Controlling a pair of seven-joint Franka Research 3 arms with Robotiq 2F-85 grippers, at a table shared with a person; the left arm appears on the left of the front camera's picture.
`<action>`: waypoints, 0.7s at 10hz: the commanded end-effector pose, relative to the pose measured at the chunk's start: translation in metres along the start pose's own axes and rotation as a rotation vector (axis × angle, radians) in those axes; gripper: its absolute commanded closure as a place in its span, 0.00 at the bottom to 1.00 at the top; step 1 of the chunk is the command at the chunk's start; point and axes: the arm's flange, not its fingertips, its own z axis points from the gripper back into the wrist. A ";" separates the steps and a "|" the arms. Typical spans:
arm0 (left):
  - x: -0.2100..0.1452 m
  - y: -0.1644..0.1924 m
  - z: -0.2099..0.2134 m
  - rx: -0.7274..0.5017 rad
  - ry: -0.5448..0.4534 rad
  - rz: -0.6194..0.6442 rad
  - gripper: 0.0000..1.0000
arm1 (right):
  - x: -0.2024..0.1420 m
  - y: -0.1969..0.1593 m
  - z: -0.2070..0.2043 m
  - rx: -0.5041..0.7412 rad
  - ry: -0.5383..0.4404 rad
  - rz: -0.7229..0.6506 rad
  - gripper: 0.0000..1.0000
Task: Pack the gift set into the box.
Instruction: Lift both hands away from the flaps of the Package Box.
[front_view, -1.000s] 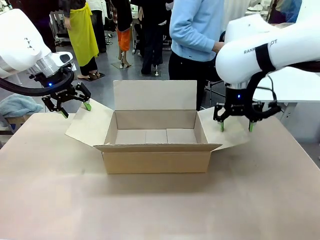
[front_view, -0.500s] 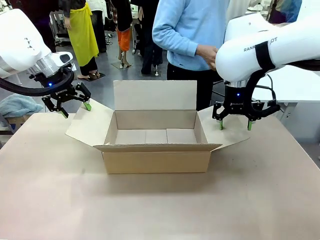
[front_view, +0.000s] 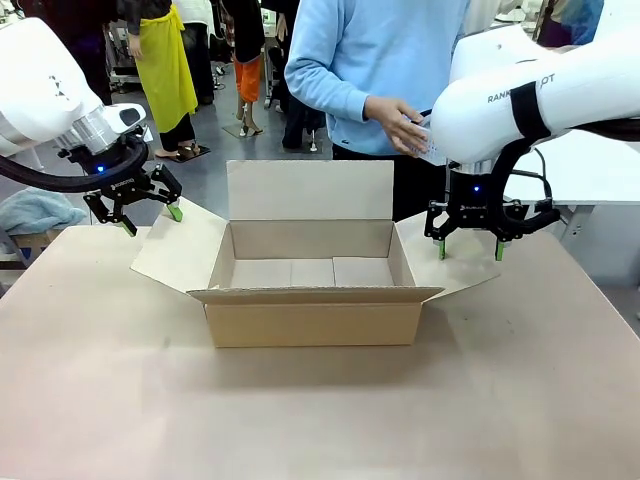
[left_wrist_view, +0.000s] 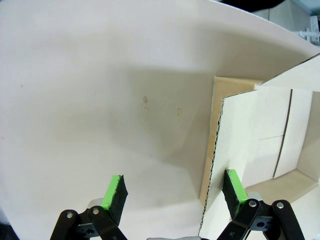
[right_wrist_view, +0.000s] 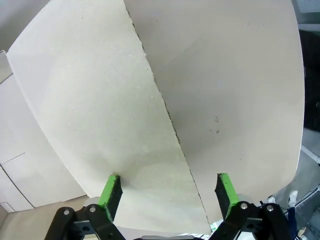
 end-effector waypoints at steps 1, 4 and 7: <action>-0.001 -0.001 0.002 0.013 -0.006 0.009 0.00 | 0.000 -0.001 0.001 -0.019 -0.013 0.011 0.00; -0.001 -0.001 0.002 0.013 -0.006 0.009 0.00 | 0.000 -0.001 0.001 -0.019 -0.013 0.011 0.00; -0.001 -0.001 0.002 0.013 -0.006 0.009 0.00 | 0.000 -0.001 0.001 -0.019 -0.013 0.011 0.00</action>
